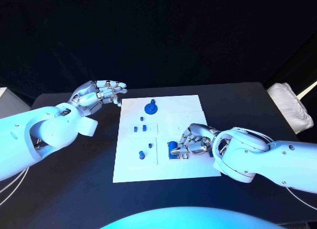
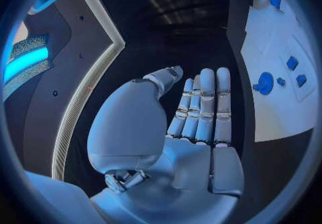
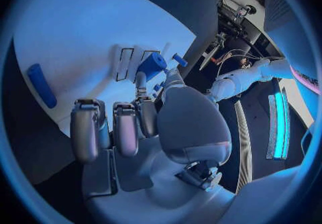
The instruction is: Assemble the parts on the task board
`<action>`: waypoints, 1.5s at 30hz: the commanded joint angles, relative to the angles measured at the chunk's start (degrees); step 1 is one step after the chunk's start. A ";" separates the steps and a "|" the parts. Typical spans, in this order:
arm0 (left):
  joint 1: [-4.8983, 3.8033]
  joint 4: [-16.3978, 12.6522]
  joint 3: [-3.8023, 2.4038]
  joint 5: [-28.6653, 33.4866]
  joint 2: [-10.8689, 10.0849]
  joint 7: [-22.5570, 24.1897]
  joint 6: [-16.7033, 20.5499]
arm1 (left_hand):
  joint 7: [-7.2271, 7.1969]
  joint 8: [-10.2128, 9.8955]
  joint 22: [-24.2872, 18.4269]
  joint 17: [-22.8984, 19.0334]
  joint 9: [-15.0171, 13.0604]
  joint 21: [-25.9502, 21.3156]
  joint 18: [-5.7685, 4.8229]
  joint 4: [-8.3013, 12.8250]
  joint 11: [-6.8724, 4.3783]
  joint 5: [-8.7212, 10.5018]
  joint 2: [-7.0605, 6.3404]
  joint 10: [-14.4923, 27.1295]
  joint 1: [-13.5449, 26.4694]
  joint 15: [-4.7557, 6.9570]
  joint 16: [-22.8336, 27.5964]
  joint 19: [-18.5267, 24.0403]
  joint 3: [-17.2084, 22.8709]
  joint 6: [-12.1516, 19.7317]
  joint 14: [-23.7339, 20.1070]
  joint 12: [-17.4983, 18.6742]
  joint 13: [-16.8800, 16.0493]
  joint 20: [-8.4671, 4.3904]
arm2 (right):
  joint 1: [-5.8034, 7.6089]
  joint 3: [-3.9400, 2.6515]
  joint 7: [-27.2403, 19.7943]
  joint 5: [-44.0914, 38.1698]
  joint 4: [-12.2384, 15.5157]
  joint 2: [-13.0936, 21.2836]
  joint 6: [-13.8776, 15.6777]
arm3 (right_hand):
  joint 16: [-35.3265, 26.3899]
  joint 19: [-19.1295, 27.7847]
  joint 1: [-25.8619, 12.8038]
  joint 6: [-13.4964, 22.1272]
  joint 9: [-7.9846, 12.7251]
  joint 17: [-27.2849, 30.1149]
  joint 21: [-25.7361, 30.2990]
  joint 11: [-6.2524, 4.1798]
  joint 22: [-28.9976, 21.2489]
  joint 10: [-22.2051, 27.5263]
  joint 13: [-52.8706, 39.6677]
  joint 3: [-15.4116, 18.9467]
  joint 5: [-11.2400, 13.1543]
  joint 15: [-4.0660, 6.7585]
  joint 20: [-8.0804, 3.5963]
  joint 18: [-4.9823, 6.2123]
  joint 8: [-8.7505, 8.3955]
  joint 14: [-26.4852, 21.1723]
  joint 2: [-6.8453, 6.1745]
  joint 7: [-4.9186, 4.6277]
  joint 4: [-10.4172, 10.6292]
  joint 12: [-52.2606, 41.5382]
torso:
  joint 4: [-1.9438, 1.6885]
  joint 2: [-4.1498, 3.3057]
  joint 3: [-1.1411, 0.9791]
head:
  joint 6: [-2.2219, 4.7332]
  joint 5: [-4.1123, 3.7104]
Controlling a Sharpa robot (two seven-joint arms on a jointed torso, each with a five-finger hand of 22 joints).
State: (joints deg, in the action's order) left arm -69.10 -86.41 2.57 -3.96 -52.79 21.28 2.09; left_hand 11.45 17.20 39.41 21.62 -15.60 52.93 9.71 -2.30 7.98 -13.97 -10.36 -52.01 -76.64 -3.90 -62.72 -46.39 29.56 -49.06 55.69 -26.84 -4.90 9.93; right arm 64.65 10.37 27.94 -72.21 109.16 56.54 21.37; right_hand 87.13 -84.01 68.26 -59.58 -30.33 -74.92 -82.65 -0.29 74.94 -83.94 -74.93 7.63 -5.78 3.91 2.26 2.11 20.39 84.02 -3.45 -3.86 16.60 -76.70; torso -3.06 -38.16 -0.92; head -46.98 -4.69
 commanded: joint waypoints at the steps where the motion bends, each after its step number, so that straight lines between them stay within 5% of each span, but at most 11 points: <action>1: -0.02 -0.10 -0.03 0.33 0.06 0.27 -0.94 | -0.15 0.34 -0.05 -0.09 0.09 -0.39 0.82 -0.18 -0.03 -0.03 0.12 0.16 0.28 -0.07 0.23 -0.45 -0.17 -0.04 0.38 -0.23 0.05 -0.12 | -0.08 0.00 -2.24 -0.32 0.16 0.14 -1.14 | 0.10 -4.69 0.76 -0.03 -0.10 -8.41 -0.26 -0.36 13.37 -0.79 -6.49 0.43 -0.16 0.45 -0.54 -0.84 0.39 4.67 0.12 0.21 -0.11 -0.23 | -0.01 0.01 -0.04 | -0.04 -0.05; 9: -0.02 -0.11 -0.03 0.33 0.05 0.08 -1.13 | -0.15 0.35 -0.08 -0.10 0.09 -0.44 0.82 -0.23 -0.03 -0.03 0.17 0.16 0.29 -0.08 0.23 -0.48 -0.17 -0.05 0.38 -0.24 0.06 -0.12 | -0.08 0.00 0.05 -2.22 -0.70 -0.20 -1.95 | 0.16 -4.81 3.85 -0.34 -0.04 -8.60 -0.82 -0.55 13.50 -1.12 -6.83 0.53 0.51 0.62 -0.69 -0.94 0.66 4.70 1.87 0.40 -0.17 -0.59 | -0.11 0.01 0.04 | -0.07 -0.12; 14: -0.02 -0.15 -0.03 0.33 0.08 -0.22 -1.51 | -0.14 0.36 -0.12 -0.10 0.09 -0.48 0.81 -0.31 -0.02 -0.04 0.26 0.17 0.33 -0.08 0.23 -0.51 -0.17 -0.07 0.39 -0.26 0.07 -0.12 | -0.09 0.00 1.06 -4.85 -1.20 -0.99 -2.73 | 0.26 -4.92 9.09 -0.63 0.28 -8.88 -1.34 -0.86 13.63 -1.55 -7.32 -1.45 2.09 0.88 -0.91 -1.03 0.61 4.76 3.45 0.72 -1.03 -1.19 | -0.13 -0.04 0.03 | -0.08 -0.13; 20: -0.02 -0.14 -0.03 0.32 0.11 -0.37 -1.49 | -0.14 0.38 -0.16 -0.11 0.09 -0.54 0.81 -0.42 -0.01 -0.02 0.32 0.19 0.41 -0.10 0.23 -0.54 -0.19 -0.09 0.39 -0.27 0.08 -0.12 | -0.32 0.00 2.07 -7.19 -1.81 -1.77 -1.57 | 0.33 -4.98 12.06 -1.00 0.74 -9.07 -1.67 -1.09 13.71 -1.66 -7.44 -3.47 2.11 1.08 -1.10 -1.09 0.38 4.80 3.54 0.94 -1.04 -1.23 | -0.08 0.04 -0.01 | -0.22 0.11; 22: -0.02 -0.09 -0.03 0.30 0.12 -0.40 -1.46 | -0.14 0.38 -0.16 -0.11 0.09 -0.54 0.81 -0.42 -0.01 -0.02 0.32 0.19 0.41 -0.10 0.23 -0.54 -0.19 -0.09 0.39 -0.27 0.08 -0.12 | -0.43 0.00 2.33 -7.61 -1.99 -1.88 -1.11 | 0.35 -5.00 11.48 -1.27 0.99 -9.12 -1.76 -1.12 13.73 -1.68 -7.34 -3.74 -0.70 1.11 -1.16 -1.11 0.27 4.81 2.95 0.96 -0.07 -1.01 | -0.09 0.03 -0.06 | -0.18 0.14; 45: 0.02 0.07 -0.02 0.27 0.07 -0.82 -1.79 | -0.14 0.38 -0.18 -0.12 0.09 -0.56 0.81 -0.44 -0.02 -0.03 0.37 0.20 0.39 -0.09 0.23 -0.56 -0.17 -0.09 0.39 -0.27 0.08 -0.12 | -0.84 0.00 1.69 -5.64 -1.42 -0.70 -2.57 | 0.32 -4.99 11.02 -1.44 1.23 -9.07 -1.70 -1.09 13.71 -1.71 -7.32 -3.87 -1.14 1.11 -1.18 -1.10 0.15 4.80 1.42 0.93 -0.03 -0.89 | -0.03 0.05 0.01 | -0.05 0.40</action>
State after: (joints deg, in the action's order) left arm -69.08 -86.26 2.58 -3.96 -52.78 20.30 1.42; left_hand 11.45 17.20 39.28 21.59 -15.60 52.74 9.71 -2.45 7.98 -13.97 -10.36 -52.01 -76.64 -3.90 -62.72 -46.59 29.41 -49.06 55.70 -26.83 -4.91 9.73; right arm 63.84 10.38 29.02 -77.92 107.65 55.84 19.90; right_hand 87.13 -84.01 78.68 -60.59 -29.18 -74.90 -84.19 -0.98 74.91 -84.11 -75.40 3.76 -7.10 4.71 1.44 2.13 20.86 84.04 -2.03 -2.87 16.39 -77.84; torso -3.14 -38.11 -0.90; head -47.14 -4.41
